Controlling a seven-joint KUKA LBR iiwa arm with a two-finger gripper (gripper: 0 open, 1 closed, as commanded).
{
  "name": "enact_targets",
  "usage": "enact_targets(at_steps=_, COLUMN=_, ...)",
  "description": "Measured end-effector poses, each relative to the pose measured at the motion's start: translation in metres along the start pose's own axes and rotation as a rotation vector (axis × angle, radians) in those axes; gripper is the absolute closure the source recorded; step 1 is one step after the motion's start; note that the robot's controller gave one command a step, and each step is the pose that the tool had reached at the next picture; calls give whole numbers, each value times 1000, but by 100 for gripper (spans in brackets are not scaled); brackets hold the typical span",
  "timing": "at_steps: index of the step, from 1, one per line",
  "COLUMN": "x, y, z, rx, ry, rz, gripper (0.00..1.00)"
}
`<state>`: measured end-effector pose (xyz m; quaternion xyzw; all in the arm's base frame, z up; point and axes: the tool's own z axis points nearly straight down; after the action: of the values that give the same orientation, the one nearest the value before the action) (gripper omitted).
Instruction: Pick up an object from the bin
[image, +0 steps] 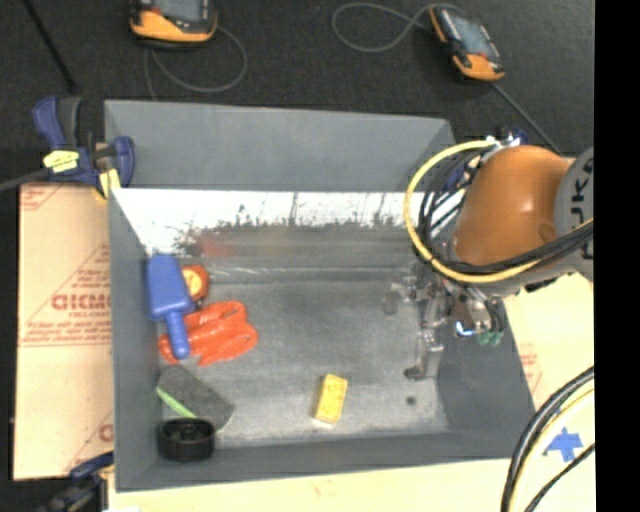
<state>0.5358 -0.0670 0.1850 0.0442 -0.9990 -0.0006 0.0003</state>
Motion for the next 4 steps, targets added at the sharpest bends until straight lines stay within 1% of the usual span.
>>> enact_targets(at_steps=1, x=-21, y=10, z=23, rx=4, ry=-8, rz=-124, gripper=0)
enact_targets(at_steps=2, x=-3, y=35, z=55, rx=3, ry=-7, rz=-231, gripper=0)
enact_targets(at_steps=3, x=-7, y=60, z=88, rx=0, ry=0, rz=-165, gripper=0)
enact_targets(at_steps=4, x=15, y=61, z=103, rx=1, ry=-7, rz=-194, gripper=0)
